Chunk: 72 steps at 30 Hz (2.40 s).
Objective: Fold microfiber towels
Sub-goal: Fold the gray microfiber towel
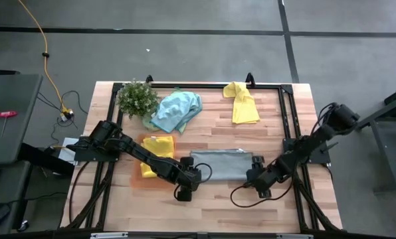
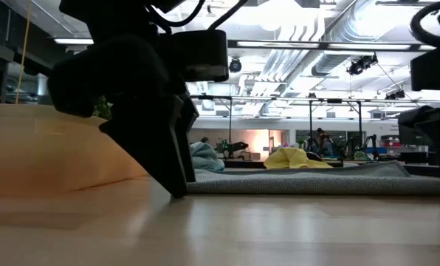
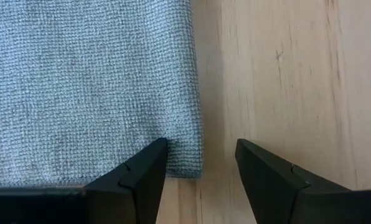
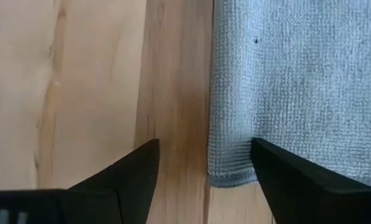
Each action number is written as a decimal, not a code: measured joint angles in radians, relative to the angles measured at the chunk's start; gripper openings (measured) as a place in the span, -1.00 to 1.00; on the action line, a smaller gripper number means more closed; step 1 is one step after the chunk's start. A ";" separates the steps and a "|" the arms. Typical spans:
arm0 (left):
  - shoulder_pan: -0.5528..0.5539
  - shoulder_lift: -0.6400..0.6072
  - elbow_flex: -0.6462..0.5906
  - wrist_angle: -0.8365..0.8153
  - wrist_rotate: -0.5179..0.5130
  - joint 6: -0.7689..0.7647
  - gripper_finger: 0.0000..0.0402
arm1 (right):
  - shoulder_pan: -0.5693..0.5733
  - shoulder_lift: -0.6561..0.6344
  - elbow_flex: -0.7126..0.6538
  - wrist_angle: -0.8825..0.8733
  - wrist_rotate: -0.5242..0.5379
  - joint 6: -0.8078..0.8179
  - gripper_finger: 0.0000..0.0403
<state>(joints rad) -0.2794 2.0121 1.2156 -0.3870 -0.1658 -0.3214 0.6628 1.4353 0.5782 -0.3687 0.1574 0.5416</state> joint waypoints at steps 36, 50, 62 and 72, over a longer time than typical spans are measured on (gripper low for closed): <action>0.131 -0.138 -0.004 -0.148 0.090 -0.063 -0.99 | -0.127 -0.205 0.022 -0.084 -0.158 0.356 -1.00; 0.253 -0.145 -0.003 -0.141 0.167 -0.181 -0.99 | -0.251 -0.220 0.022 -0.179 -0.192 0.454 -1.00; 0.354 -0.150 -0.001 -0.089 0.071 -0.173 -0.99 | -0.250 -0.220 0.022 -0.203 -0.160 0.605 -1.00; 0.377 -0.150 -0.001 -0.073 0.041 -0.173 -0.99 | -0.250 -0.220 0.022 -0.245 -0.078 0.708 -1.00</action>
<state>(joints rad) 0.0978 1.8622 1.2144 -0.4601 -0.1247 -0.4946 0.4126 1.2152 0.6003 -0.6136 0.0796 1.2496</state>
